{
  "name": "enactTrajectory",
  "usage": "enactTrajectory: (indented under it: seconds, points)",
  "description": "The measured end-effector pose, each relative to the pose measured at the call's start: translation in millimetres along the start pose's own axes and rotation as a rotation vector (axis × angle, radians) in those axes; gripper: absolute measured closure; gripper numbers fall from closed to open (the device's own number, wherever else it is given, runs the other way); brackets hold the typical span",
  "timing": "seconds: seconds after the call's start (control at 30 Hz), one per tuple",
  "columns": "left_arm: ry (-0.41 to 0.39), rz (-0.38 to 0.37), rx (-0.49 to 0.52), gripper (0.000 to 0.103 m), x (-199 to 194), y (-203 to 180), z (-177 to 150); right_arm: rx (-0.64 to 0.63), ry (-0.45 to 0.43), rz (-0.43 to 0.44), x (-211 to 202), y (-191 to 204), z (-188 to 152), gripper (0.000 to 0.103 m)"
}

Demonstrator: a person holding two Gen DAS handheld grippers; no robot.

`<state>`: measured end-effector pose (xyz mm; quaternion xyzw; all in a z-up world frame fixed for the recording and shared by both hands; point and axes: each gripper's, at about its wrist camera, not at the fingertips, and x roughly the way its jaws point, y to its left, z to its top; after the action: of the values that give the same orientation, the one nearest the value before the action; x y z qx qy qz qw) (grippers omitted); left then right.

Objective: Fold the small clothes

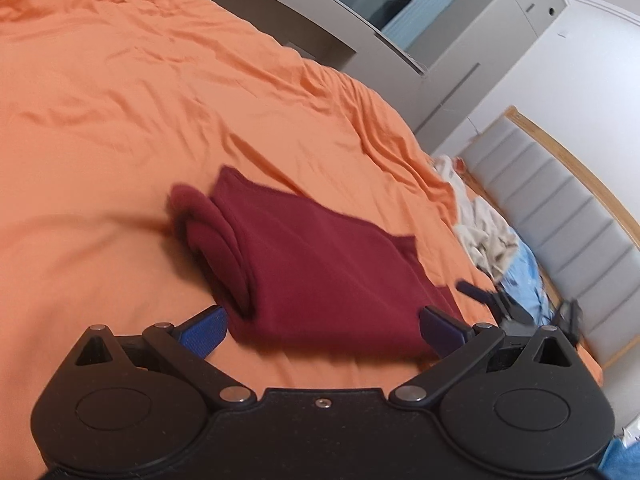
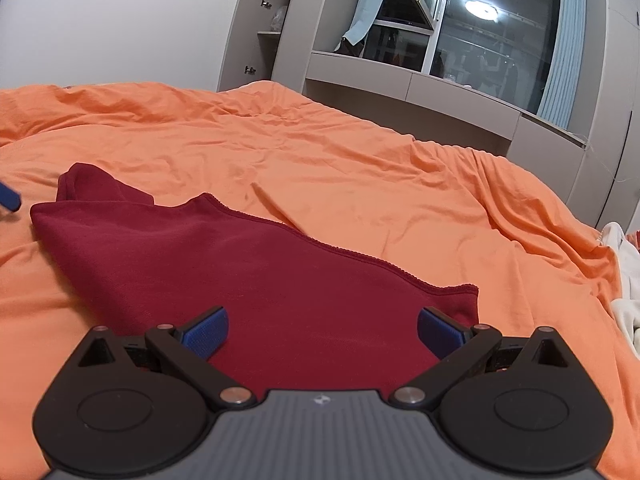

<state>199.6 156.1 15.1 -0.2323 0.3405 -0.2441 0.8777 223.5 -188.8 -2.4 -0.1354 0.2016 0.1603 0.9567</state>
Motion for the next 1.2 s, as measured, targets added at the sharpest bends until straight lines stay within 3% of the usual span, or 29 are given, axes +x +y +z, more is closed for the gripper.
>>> enactTrajectory:
  seconds: [0.23, 0.5, 0.8, 1.2]
  points:
    - [0.052, -0.097, -0.060, 0.001, 9, -2, -22, 0.029, 0.009, -0.009, 0, 0, -4, 0.000]
    - [0.051, 0.000, -0.074, 0.001, 40, -15, -24, 0.049, 0.010, -0.012, -2, 1, -8, 0.000]
    - [-0.050, 0.158, -0.030, 0.001, 63, -30, -27, 0.044, 0.028, -0.015, 2, 4, -13, 0.000]
    - [-0.206, 0.279, -0.083, 0.001, 76, -31, -30, 0.030, 0.010, -0.045, 3, 10, -15, 0.000]
